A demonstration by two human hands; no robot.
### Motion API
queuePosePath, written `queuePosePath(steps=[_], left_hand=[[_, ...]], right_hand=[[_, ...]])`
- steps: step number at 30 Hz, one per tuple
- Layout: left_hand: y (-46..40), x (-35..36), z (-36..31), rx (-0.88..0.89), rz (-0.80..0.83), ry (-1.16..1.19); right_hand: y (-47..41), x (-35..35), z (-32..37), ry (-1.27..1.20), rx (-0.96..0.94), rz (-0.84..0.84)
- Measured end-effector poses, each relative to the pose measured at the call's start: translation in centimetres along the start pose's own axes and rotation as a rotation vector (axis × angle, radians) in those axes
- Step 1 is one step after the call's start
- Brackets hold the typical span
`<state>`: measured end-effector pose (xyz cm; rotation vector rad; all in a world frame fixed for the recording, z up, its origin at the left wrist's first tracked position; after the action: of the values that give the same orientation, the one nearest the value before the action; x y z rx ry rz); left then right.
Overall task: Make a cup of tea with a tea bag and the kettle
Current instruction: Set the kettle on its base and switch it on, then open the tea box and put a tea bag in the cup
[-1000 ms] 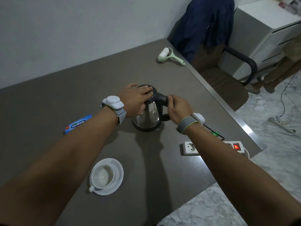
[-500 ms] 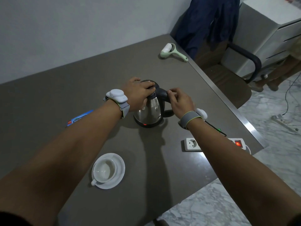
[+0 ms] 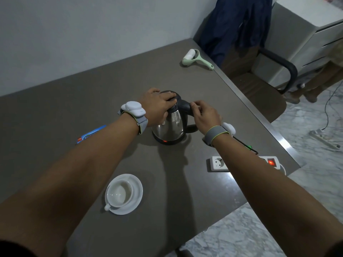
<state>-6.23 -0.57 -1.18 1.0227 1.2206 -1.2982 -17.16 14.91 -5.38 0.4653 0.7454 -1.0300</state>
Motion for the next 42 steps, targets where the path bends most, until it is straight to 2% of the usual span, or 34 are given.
queuePosePath(steps=[5, 9, 14, 20, 25, 30, 35, 42], left_hand=[[0.1, -0.1, 0.0, -0.003, -0.005, 0.021], [0.6, -0.2, -0.2, -0.043, -0.004, 0.087], [2.4, -1.3, -0.1, -0.1, -0.151, 0.159], [6.7, -2.4, 2.6, -0.275, -0.327, 0.151], [12.3, -1.4, 6.1, -0.461, -0.38, 0.118], [17.6, 0.5, 8.5, -0.634, -0.341, 0.102], [23.3, 3.1, 10.2, -0.809, -0.265, 0.109], [28.3, 7.3, 11.2, -0.959, -0.139, 0.196]], right_hand=[[0.1, -0.2, 0.3, 0.047, -0.023, 0.0], [0.3, 0.0, 1.3, 0.108, -0.118, 0.009], [1.1, 0.2, 3.8, 0.217, -0.287, -0.061], [2.5, 1.3, 8.1, 0.28, -0.466, -0.085], [4.2, 4.1, 12.2, 0.267, -0.607, -0.07], [6.0, 7.0, 15.2, 0.234, -0.749, -0.052], [8.0, 11.4, 18.3, 0.193, -0.879, 0.069], [9.8, 17.9, 19.8, 0.246, -0.906, 0.268]])
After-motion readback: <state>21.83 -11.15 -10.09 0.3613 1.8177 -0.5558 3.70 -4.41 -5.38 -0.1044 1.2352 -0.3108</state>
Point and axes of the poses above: each hand's wrist, its own y-axis away from the middle knuckle, its own x-axis out of the palm, z = x × y, the point moved 4 cm from there along -y, towards the middle knuckle, and after that the axes turned 8 degrees about -z, right-handed, at the moved point
